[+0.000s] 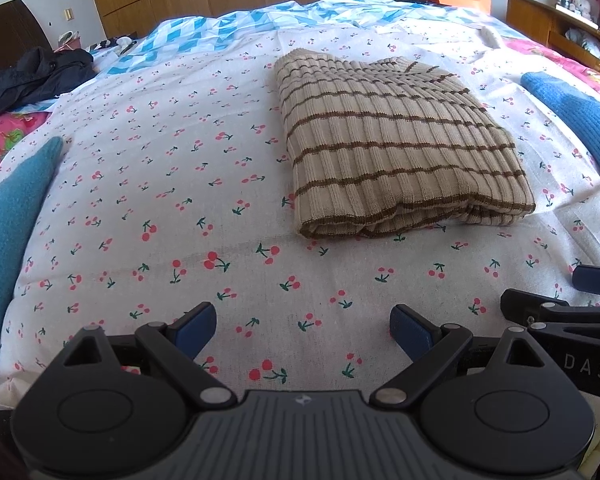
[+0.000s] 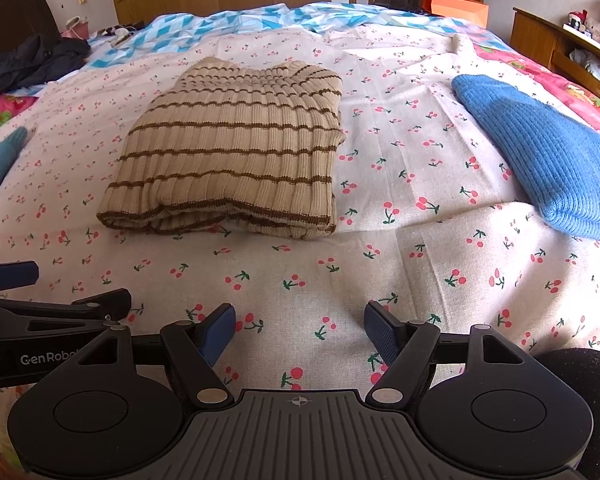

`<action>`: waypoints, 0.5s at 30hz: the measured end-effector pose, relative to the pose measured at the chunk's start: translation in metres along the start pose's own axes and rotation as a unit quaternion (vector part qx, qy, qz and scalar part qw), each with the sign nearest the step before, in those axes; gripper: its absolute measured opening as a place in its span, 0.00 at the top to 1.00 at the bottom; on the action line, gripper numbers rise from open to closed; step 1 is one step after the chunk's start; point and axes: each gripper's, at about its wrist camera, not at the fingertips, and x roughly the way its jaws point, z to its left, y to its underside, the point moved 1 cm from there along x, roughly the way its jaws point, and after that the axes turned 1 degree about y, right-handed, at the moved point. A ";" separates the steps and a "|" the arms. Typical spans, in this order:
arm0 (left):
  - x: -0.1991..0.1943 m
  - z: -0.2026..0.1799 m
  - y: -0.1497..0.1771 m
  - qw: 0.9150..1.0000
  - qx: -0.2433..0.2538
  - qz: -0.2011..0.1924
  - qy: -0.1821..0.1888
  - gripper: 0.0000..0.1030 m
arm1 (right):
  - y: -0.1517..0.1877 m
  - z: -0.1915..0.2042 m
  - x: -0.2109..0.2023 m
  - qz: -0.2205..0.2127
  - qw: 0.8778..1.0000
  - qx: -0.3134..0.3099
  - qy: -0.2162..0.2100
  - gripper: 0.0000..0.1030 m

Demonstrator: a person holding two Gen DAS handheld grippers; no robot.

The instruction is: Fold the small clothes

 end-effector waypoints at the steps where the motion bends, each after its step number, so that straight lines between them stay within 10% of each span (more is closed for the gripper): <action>1: 0.000 0.000 0.000 1.000 0.000 0.000 0.000 0.04 | 0.000 0.000 0.000 0.000 1.000 0.000 0.000 0.30; 15: 0.001 0.000 0.000 1.000 -0.002 0.004 0.000 0.05 | 0.000 0.001 0.000 0.000 1.000 -0.001 0.000 0.30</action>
